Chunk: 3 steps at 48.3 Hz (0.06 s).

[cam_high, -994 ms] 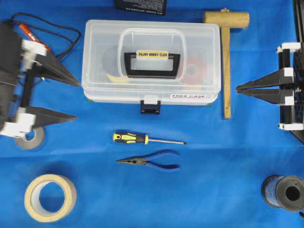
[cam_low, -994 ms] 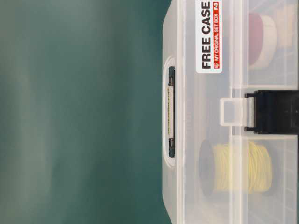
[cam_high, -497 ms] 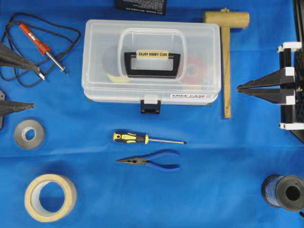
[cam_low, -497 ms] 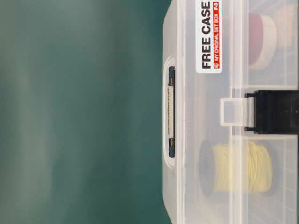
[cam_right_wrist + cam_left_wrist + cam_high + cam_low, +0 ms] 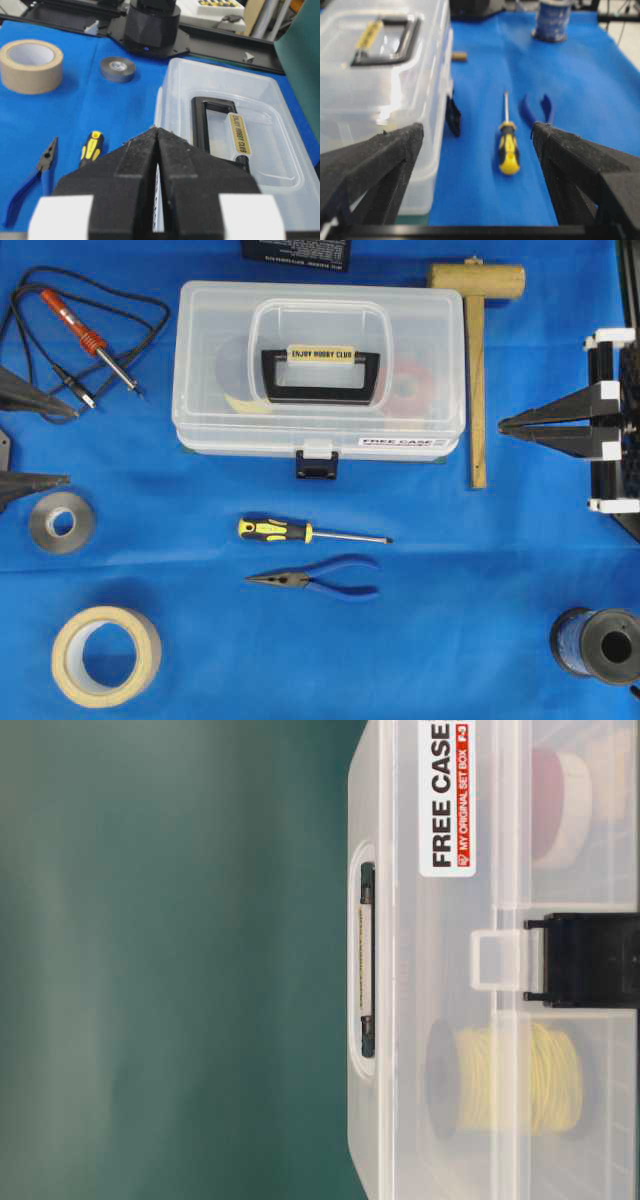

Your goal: Close the tool box with the left arm.

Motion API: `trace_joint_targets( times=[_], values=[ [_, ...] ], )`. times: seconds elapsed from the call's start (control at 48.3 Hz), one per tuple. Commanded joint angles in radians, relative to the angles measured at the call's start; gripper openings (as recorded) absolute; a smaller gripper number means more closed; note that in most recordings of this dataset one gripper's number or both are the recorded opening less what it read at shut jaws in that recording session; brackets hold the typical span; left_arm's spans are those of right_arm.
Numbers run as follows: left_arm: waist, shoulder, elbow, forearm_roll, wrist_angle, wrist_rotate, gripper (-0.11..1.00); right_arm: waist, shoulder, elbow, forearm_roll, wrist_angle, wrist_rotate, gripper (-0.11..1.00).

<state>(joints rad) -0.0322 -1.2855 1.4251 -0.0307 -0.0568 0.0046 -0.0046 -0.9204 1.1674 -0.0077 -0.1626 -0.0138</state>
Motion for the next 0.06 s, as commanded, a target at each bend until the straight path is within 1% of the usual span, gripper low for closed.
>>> trace_joint_targets(
  times=[0.0, 0.041],
  values=[
    [0.003, 0.006, 0.0, -0.002, -0.031, 0.0, 0.87, -0.002, 0.005, -0.017, -0.002, -0.005, 0.002, 0.0],
    [0.003, 0.009, 0.003, -0.002, -0.034, 0.0, 0.87, 0.0, 0.006, -0.017, 0.0, -0.006, 0.002, 0.0]
  ],
)
